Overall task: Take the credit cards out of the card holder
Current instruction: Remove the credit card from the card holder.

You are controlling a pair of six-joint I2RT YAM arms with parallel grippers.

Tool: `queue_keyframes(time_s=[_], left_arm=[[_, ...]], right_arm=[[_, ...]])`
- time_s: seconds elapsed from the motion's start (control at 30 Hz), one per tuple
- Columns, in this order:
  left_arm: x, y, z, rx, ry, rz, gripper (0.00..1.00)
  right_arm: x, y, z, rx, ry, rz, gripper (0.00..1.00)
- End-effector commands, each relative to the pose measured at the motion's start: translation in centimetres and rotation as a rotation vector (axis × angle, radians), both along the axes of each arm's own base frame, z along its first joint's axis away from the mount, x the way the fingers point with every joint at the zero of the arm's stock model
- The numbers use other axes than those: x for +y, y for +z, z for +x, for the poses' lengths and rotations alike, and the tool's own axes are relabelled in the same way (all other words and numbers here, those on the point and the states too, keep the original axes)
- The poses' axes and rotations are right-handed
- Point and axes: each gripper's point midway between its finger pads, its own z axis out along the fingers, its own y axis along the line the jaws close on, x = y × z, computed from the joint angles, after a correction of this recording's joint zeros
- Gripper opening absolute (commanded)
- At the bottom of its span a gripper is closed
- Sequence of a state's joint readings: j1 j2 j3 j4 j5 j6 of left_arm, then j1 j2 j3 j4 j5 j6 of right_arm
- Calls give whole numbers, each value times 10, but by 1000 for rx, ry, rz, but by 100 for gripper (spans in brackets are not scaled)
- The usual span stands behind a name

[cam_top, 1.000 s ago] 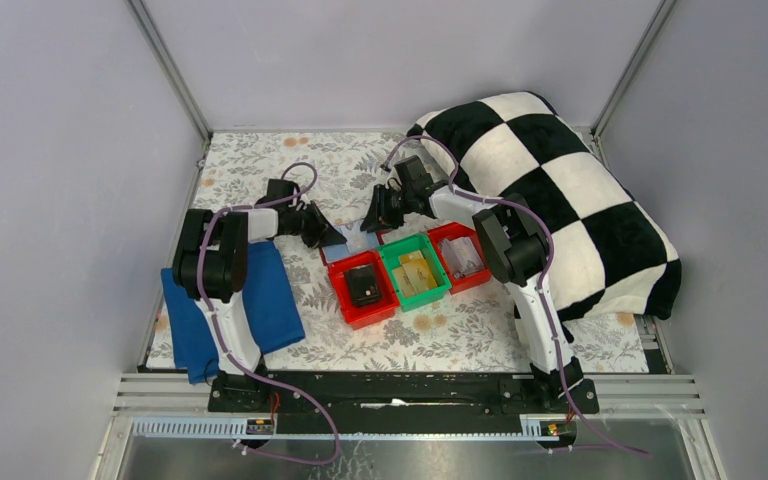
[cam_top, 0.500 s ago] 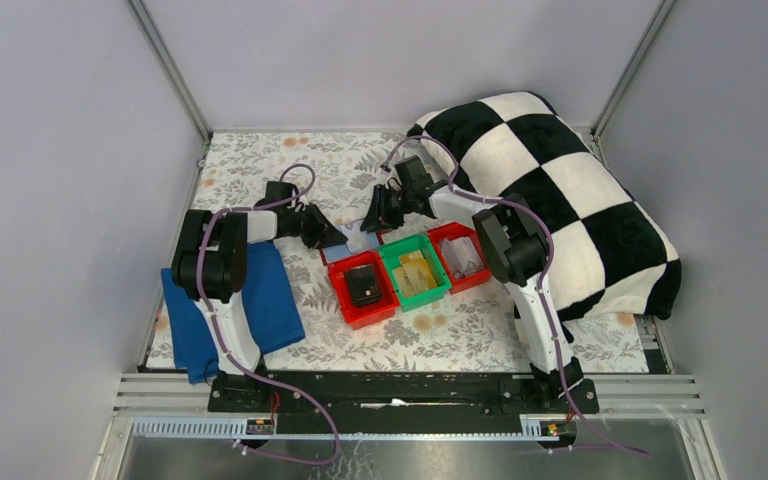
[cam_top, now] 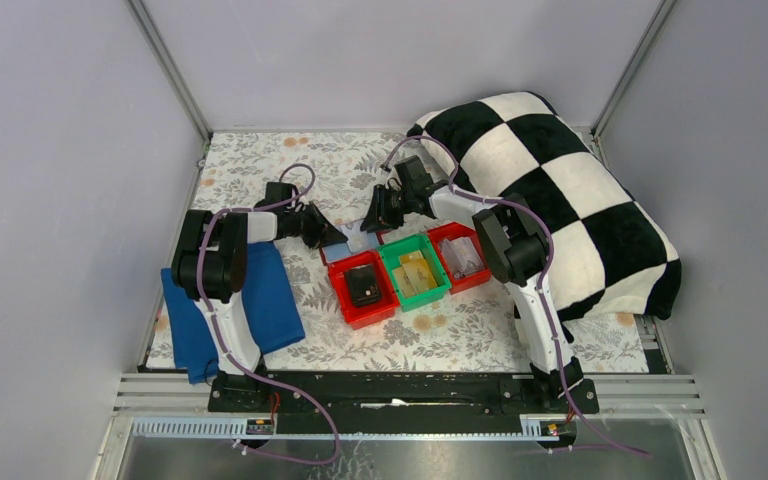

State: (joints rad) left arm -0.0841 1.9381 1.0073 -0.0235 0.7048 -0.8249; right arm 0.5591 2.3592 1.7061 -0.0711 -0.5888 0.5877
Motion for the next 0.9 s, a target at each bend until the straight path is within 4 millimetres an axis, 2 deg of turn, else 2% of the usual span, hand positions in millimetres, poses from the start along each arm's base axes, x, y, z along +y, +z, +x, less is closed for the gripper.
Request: queue_keyframes(time_s=[0.0, 0.1, 0.2, 0.63, 0.87], left_arm=[[-3, 11, 6, -56, -13, -27, 6], [-5, 10, 6, -58, -16, -33, 0], [-5, 8, 8, -57, -16, -34, 0], [0, 5, -1, -35, -57, 16, 0], [3, 9, -4, -42, -54, 19, 0]], right_arm=[[-10, -33, -10, 70, -10, -61, 34], [-11, -30, -10, 65, -8, -60, 34], [-13, -24, -12, 57, -4, -57, 34], [-15, 30, -4, -41, -12, -9, 38], [-12, 35, -7, -44, 5, 12, 38]])
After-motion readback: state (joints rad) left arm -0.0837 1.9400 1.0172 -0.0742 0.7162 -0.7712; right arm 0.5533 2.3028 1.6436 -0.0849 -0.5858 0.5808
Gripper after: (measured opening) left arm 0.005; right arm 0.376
